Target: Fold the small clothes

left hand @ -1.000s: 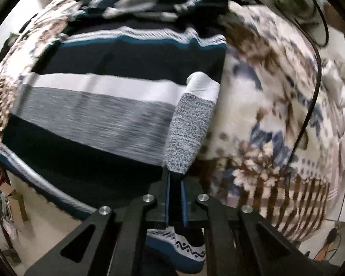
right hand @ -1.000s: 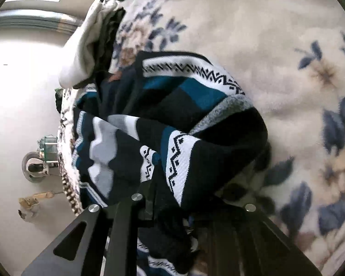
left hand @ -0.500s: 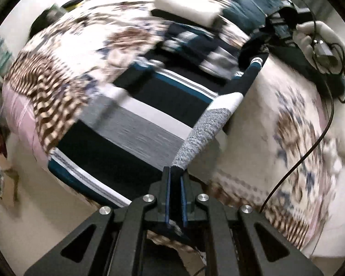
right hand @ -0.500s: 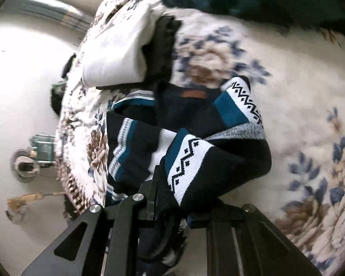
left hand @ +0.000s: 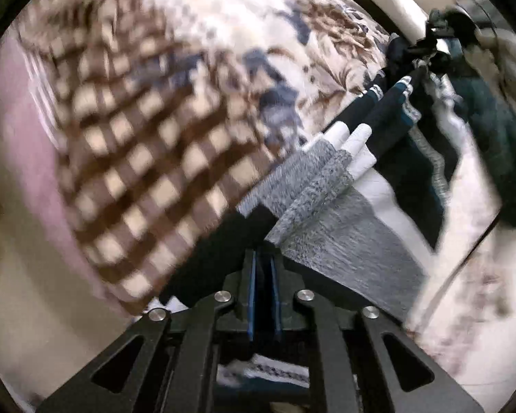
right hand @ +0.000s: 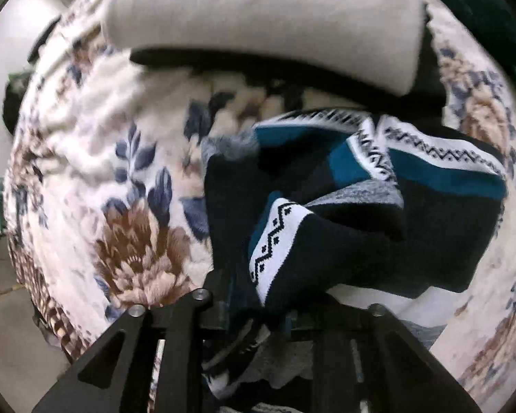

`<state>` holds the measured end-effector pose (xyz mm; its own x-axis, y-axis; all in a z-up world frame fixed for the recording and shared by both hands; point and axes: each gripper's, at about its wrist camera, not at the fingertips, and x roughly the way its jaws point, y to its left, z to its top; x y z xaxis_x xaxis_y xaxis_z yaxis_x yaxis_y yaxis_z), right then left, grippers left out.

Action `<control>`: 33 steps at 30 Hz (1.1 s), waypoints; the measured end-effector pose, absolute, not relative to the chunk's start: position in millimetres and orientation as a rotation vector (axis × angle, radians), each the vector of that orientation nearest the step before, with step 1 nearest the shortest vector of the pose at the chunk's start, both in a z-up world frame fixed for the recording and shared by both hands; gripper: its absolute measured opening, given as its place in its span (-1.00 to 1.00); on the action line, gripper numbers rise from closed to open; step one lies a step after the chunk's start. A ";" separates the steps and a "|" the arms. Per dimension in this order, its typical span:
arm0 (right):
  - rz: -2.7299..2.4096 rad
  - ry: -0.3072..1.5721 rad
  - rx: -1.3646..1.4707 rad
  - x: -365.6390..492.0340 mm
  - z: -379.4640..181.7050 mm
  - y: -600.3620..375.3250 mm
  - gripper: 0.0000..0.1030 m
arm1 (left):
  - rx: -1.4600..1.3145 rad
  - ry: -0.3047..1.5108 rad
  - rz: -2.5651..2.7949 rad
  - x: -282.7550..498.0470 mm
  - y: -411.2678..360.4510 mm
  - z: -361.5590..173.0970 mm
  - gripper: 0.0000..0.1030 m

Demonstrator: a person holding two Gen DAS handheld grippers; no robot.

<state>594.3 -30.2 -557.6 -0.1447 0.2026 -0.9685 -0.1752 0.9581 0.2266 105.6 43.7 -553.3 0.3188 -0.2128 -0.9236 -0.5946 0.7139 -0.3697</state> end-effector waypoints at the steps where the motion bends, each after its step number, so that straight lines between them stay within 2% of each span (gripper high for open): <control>1: 0.340 1.686 0.054 595.7 -552.3 -34.3 -0.35 | -0.816 1.241 0.277 100.9 47.1 -551.9 -0.77; 2: 0.364 1.680 0.128 599.1 -540.2 -46.0 -0.21 | -0.852 1.227 0.257 95.7 50.5 -550.4 -0.67; 3: 0.393 1.665 0.183 601.9 -530.7 -55.2 0.04 | -0.883 1.221 0.243 89.9 54.0 -549.0 -0.59; 4: 0.412 1.648 0.219 604.6 -524.4 -62.1 0.15 | -0.904 1.221 0.242 84.8 55.9 -547.4 -0.48; 5: 0.421 1.616 0.241 607.9 -514.3 -72.1 0.22 | -0.930 1.216 0.231 79.7 58.7 -546.6 -0.46; 9: 0.392 1.633 0.210 617.6 -515.9 -80.3 0.22 | -0.973 1.234 0.255 74.0 68.6 -539.4 -0.46; 12: 0.346 1.585 0.198 620.3 -519.0 -78.7 0.22 | -0.895 1.214 0.236 113.0 80.0 -517.5 -0.45; 13: 0.337 1.556 0.211 618.3 -517.7 -85.1 0.22 | -0.872 1.199 0.214 129.6 83.1 -513.1 -0.31; 14: 0.326 1.539 0.221 616.0 -517.4 -91.0 0.22 | -0.853 1.181 0.197 150.9 87.0 -507.3 -0.07; 17: 0.239 1.475 0.241 602.2 -517.0 -129.7 0.22 | -0.846 1.076 0.084 237.4 94.4 -488.6 0.33; 21: 0.124 1.434 0.282 580.2 -522.7 -189.7 0.22 | -0.769 1.049 -0.048 363.6 80.1 -484.6 0.33; 25: 0.071 1.424 0.285 566.0 -538.5 -227.0 0.22 | -0.646 1.151 -0.177 482.6 39.2 -510.3 0.32; 27: 0.068 1.444 0.340 562.0 -555.6 -241.0 0.22 | -0.571 1.182 -0.183 520.1 25.8 -524.1 0.17; 28: 0.071 1.446 0.377 561.3 -563.4 -247.3 0.22 | -0.539 1.178 -0.184 533.0 22.7 -528.9 -0.65; 29: 0.079 1.446 0.406 562.0 -568.8 -250.5 0.22 | -0.483 1.197 -0.166 543.7 21.5 -533.3 -0.86; 32: 0.122 1.422 0.530 566.4 -587.6 -260.5 0.22 | -0.481 1.200 -0.156 549.7 37.4 -542.2 -0.87; 33: 0.136 1.411 0.555 568.4 -592.1 -261.5 -0.06 | -0.497 1.216 -0.147 549.3 45.3 -548.1 -0.87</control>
<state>568.4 -261.5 -592.1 0.1753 0.4106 -0.8948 0.2320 0.8661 0.4429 549.3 45.3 -548.1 0.3527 -0.3689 -0.8600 -0.1526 0.8840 -0.4418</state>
